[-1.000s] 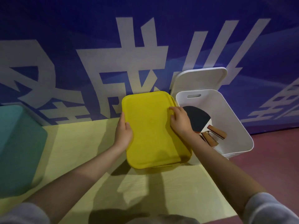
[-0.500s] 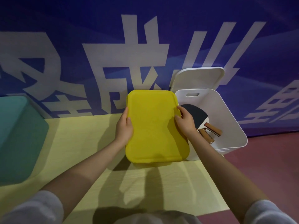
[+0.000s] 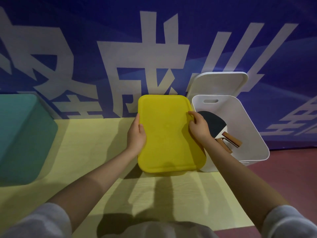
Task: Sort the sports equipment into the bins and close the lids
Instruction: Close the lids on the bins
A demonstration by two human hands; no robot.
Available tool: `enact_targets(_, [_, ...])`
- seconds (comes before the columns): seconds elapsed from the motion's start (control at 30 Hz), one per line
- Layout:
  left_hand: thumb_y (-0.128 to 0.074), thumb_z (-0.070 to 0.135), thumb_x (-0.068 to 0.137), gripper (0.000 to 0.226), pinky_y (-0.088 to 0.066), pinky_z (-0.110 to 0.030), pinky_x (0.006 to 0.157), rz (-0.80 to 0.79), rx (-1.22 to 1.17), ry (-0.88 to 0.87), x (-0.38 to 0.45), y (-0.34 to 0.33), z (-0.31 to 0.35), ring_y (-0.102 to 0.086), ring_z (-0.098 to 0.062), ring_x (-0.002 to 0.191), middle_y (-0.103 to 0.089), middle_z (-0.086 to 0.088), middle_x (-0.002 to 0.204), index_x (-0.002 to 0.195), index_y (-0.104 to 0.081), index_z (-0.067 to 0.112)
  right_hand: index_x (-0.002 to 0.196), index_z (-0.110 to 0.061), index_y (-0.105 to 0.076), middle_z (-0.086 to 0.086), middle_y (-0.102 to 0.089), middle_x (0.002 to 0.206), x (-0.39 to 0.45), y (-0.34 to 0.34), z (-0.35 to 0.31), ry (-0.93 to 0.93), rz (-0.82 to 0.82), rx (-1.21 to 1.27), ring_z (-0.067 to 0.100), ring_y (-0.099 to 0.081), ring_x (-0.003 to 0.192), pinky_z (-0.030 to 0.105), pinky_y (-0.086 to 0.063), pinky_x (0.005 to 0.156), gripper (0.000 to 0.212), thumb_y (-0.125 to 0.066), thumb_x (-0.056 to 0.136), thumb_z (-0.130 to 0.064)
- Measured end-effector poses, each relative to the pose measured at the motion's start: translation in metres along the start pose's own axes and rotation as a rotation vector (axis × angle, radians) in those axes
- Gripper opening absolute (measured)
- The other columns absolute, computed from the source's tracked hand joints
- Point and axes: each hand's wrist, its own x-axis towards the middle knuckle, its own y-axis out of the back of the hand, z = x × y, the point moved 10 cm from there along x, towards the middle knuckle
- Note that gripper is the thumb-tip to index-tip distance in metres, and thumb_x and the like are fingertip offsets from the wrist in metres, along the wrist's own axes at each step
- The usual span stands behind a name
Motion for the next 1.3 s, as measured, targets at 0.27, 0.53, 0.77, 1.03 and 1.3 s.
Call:
enact_targets(0.27, [-0.030, 0.020, 0.104, 0.048, -0.036, -0.029, 0.104, -0.004, 0.007, -0.007, 0.011, -0.008, 0.008, -0.039, -0.018, 0.134, -0.037, 0.001, 0.151, 0.152, -0.022, 0.023, 0.133, -0.020, -0.051, 0.006, -0.052, 0.135, 0.010, 0.009, 0.005, 0.013, 0.032, 0.057, 0.018, -0.051, 0.115, 0.026, -0.039, 0.096, 0.038, -0.041, 0.099, -0.008])
enact_targets(0.53, [-0.033, 0.018, 0.104, 0.049, -0.036, -0.032, 0.109, 0.042, 0.151, -0.068, 0.005, -0.005, 0.008, -0.038, -0.018, 0.136, -0.035, 0.000, 0.152, 0.151, -0.022, 0.020, 0.134, -0.013, -0.051, 0.007, -0.049, 0.141, 0.013, -0.001, -0.006, 0.129, 0.045, -0.151, 0.025, -0.048, 0.127, 0.032, -0.037, 0.106, 0.038, -0.043, 0.097, -0.007])
enact_targets(0.77, [-0.035, 0.015, 0.103, 0.047, -0.037, -0.029, 0.107, 0.054, 0.042, -0.096, 0.005, -0.002, 0.013, -0.038, -0.014, 0.135, -0.037, 0.005, 0.150, 0.149, -0.029, 0.026, 0.142, -0.020, -0.041, 0.006, -0.046, 0.143, 0.018, 0.006, 0.003, 0.041, -0.003, -0.005, 0.023, -0.046, 0.127, 0.037, -0.037, 0.106, 0.044, -0.043, 0.099, -0.015])
enact_targets(1.03, [-0.035, 0.015, 0.103, 0.049, -0.036, -0.031, 0.107, 0.034, 0.087, -0.105, 0.016, -0.007, 0.025, -0.038, -0.018, 0.135, -0.036, 0.002, 0.151, 0.150, -0.025, 0.024, 0.134, -0.017, -0.051, 0.007, -0.051, 0.137, 0.021, 0.012, 0.004, 0.075, 0.051, -0.001, 0.022, -0.049, 0.124, 0.030, -0.037, 0.103, 0.037, -0.040, 0.100, -0.008])
enact_targets(1.3, [-0.035, 0.015, 0.103, 0.048, -0.034, -0.035, 0.112, 0.070, 0.225, -0.119, 0.016, -0.009, 0.013, -0.033, -0.019, 0.139, -0.032, -0.002, 0.153, 0.150, -0.027, 0.020, 0.129, -0.013, -0.055, 0.010, -0.050, 0.137, 0.029, 0.003, -0.007, 0.165, 0.053, -0.170, 0.026, -0.050, 0.122, 0.022, -0.032, 0.097, 0.033, -0.039, 0.101, -0.010])
